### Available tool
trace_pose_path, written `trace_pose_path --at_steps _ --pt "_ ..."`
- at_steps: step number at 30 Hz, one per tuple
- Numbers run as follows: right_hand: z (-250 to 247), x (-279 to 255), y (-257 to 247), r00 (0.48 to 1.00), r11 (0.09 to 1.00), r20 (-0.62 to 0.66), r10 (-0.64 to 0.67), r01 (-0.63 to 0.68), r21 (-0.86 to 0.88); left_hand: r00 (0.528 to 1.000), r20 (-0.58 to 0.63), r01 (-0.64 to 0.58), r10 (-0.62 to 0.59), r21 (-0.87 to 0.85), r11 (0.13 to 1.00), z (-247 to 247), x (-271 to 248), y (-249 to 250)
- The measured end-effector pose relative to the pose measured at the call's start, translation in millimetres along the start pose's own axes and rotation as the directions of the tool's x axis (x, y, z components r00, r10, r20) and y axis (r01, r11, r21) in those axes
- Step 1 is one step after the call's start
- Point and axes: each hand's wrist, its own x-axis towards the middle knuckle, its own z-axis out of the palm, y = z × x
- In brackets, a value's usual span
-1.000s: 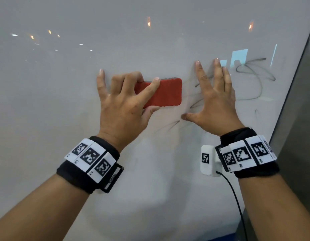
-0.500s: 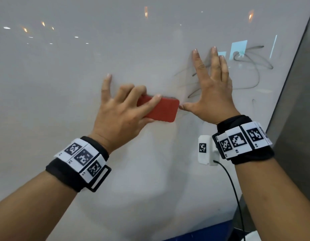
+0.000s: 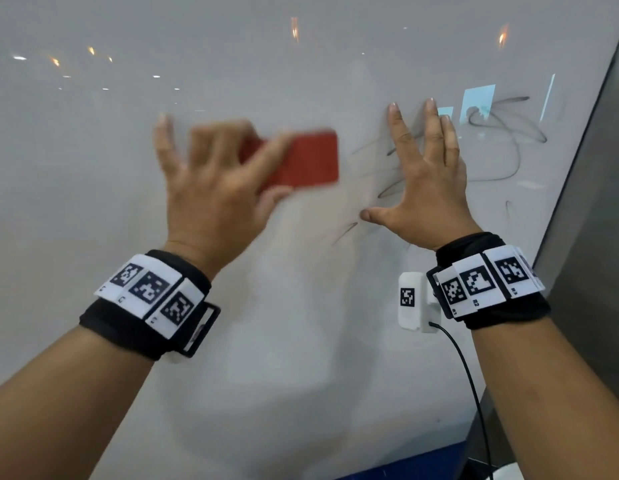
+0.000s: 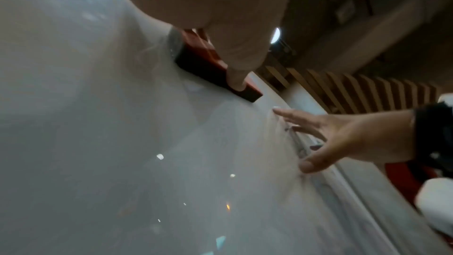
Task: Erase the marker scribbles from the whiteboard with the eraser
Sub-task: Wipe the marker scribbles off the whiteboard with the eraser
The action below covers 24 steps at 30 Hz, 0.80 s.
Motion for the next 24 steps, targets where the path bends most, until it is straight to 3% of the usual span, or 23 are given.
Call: trace_pose_path --at_steps 1,2,3,5,6,7,9,11,13,14,15,17,19,20,22,24 --pt "0 0 0 1.000 1.000 0.001 0.001 -0.001 0.003 0.989 -0.025 0.144 -0.145 -0.032 0.989 -1 4 -1" --pt "-1 0 0 1.000 1.000 0.001 0.003 -0.003 0.001 0.977 -0.024 0.209 -0.210 -0.055 0.976 -1 5 0" --pt "-1 -1 0 1.000 1.000 0.000 0.004 -0.004 -0.004 0.986 -0.005 0.167 -0.168 -0.059 0.984 -1 0 4" --pt "-1 -1 0 1.000 1.000 -0.002 0.001 -0.002 -0.007 0.987 0.045 -0.151 0.152 -0.038 0.988 8 -23 16" --pt "-1 -1 0 1.000 1.000 -0.002 0.001 -0.001 -0.005 0.952 0.059 -0.298 0.299 -0.036 0.954 11 -34 20" --pt "-1 -1 0 1.000 1.000 -0.002 0.001 -0.001 -0.004 0.928 0.070 -0.366 0.367 -0.033 0.930 13 -40 20" --pt "-1 -1 0 1.000 1.000 -0.003 0.003 -0.003 -0.007 0.949 0.043 -0.312 0.312 -0.016 0.950 14 -34 17" --pt "0 -1 0 1.000 1.000 0.002 0.005 -0.005 -0.005 0.996 -0.008 -0.085 0.085 -0.013 0.996 13 -19 13" --pt "0 0 0 1.000 1.000 0.007 0.006 -0.006 -0.002 0.994 -0.021 0.108 -0.109 -0.064 0.992 9 -5 12" --pt "0 0 0 1.000 1.000 0.009 0.006 -0.006 -0.003 0.989 -0.013 0.144 -0.145 -0.076 0.987 8 -3 14" --pt "0 0 0 1.000 1.000 0.008 0.005 -0.005 -0.003 0.992 0.003 0.124 -0.125 -0.080 0.989 8 -6 17" --pt "0 0 1 1.000 1.000 -0.003 0.002 -0.002 -0.001 0.995 0.051 -0.088 0.092 -0.065 0.994 13 -19 22" --pt "0 0 1 1.000 1.000 -0.005 -0.005 0.005 -0.004 0.942 0.096 -0.318 0.323 -0.066 0.946 16 -32 23" --pt "0 0 1 1.000 1.000 -0.007 -0.006 0.006 -0.006 0.924 0.108 -0.361 0.366 -0.066 0.930 14 -32 21" --pt "0 1 1 1.000 1.000 -0.011 -0.004 0.003 -0.014 0.947 0.092 -0.304 0.308 -0.057 0.951 12 -21 17" --pt "0 1 1 1.000 1.000 -0.005 -0.002 0.002 -0.011 0.994 0.051 -0.090 0.094 -0.076 0.993 7 -9 11"
